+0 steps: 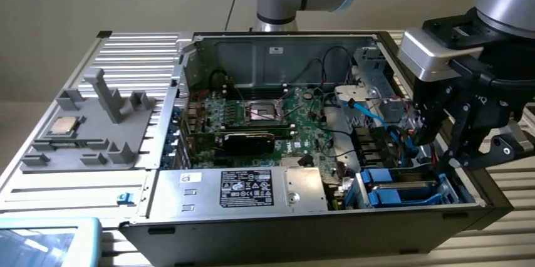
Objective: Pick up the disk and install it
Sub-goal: 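Insert the first disk wire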
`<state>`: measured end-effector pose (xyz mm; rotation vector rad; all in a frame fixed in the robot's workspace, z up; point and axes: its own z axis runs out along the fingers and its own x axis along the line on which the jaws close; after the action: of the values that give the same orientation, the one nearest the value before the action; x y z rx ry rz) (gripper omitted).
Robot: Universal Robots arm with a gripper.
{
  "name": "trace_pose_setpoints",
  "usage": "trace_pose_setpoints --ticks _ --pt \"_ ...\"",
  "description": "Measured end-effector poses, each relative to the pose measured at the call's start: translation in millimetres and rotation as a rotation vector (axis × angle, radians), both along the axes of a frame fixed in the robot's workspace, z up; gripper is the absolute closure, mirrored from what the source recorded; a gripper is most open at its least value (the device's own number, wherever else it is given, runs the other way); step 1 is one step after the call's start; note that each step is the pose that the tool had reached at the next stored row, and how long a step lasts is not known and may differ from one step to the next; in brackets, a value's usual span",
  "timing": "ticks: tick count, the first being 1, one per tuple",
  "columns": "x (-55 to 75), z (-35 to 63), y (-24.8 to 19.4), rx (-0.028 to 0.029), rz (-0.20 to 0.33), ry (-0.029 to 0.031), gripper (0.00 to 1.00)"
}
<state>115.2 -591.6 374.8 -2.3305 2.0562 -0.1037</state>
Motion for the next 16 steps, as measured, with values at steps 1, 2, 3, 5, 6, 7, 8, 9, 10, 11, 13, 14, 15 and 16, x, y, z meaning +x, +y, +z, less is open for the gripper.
trace_pose_setpoints --ticks 1,2,3,5,6,7,8,9,10,11,13,14,15,16 --pt "0.7 -1.4 -0.9 0.0012 0.001 0.0 0.53" --pt "1.3 -3.0 -1.8 0.0028 0.002 0.0002 0.53" --pt "1.8 -4.3 -2.5 0.0044 0.002 0.0004 0.53" --pt "3.1 -6.5 -3.4 0.0098 0.004 0.0004 0.53" --pt "4.0 -7.4 -3.7 0.0131 0.004 0.0005 0.53" --pt "5.0 -8.2 -4.0 0.0165 0.005 0.0005 0.53" --pt "6.0 -9.3 -4.6 0.0197 0.006 0.0005 0.53" --pt "6.9 -10.4 -5.3 0.0222 0.006 0.0005 0.53" --pt "7.5 -11.8 -6.1 0.024 0.007 0.0004 0.53" --pt "7.7 -13.2 -6.9 0.0257 0.008 0.0005 0.53" --pt "7.7 -16.2 -8.0 0.0298 0.011 0.0007 0.53" --pt "7.8 -17.5 -8.3 0.0322 0.013 0.0008 0.53" --pt "7.8 -18.7 -8.5 0.0354 0.016 0.0008 0.53" --pt "7.8 -19.8 -8.7 0.0391 0.019 0.0009 0.53"
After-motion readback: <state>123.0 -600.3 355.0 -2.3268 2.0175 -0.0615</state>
